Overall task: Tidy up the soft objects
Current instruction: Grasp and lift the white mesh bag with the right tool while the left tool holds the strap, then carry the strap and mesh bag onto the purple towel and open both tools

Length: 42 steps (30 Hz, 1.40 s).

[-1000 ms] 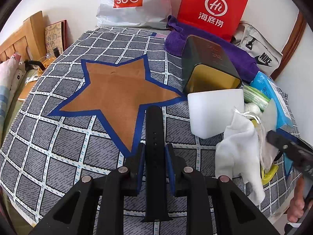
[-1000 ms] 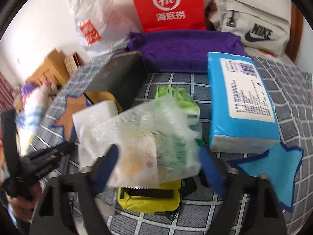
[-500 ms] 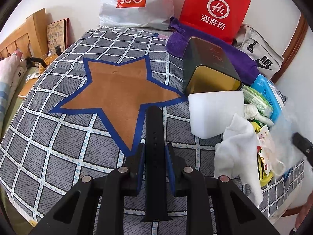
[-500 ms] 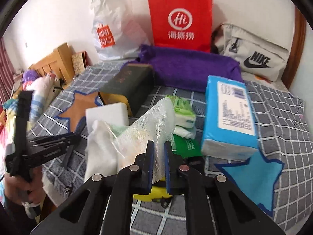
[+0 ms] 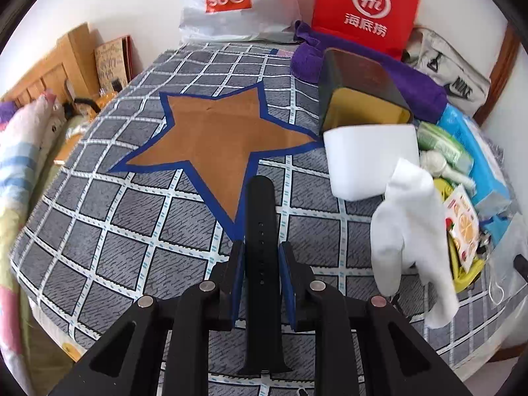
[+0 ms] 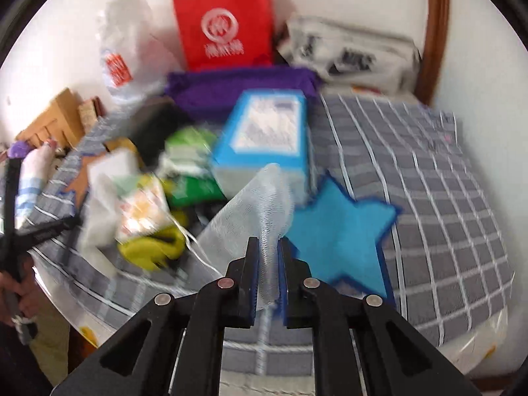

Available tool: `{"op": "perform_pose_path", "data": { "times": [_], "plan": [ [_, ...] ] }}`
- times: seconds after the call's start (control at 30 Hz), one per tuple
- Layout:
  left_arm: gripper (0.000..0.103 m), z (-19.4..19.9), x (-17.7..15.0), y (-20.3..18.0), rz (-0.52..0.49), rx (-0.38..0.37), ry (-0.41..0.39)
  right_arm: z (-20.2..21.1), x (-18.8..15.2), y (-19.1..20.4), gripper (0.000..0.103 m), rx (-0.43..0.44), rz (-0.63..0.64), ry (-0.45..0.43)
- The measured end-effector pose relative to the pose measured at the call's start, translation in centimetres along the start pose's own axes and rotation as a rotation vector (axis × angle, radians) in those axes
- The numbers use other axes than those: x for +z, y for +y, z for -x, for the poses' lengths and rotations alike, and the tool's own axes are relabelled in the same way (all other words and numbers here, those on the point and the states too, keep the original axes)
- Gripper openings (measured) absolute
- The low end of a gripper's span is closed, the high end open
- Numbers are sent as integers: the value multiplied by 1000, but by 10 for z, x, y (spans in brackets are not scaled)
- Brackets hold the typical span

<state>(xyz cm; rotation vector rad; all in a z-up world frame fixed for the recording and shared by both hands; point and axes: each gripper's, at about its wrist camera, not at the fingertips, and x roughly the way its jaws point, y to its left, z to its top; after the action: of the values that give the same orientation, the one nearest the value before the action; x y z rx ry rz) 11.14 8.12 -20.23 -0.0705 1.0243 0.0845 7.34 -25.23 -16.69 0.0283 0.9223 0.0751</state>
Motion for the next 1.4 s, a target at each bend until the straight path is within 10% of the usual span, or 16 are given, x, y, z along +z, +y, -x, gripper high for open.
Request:
{"op": "perform_pose_path", "data": {
  "times": [0.53, 0.97, 1.4],
  "plan": [
    [19, 21, 4, 3, 64, -80, -30, -10, -23, -11, 7, 74, 7, -10],
    [20, 69, 35, -8, 49, -151, -101, 60, 24, -12, 7, 116, 34, -168],
    [20, 62, 119, -34, -36, -177, -141, 39, 109, -15, 7, 138, -6, -215]
  ]
}}
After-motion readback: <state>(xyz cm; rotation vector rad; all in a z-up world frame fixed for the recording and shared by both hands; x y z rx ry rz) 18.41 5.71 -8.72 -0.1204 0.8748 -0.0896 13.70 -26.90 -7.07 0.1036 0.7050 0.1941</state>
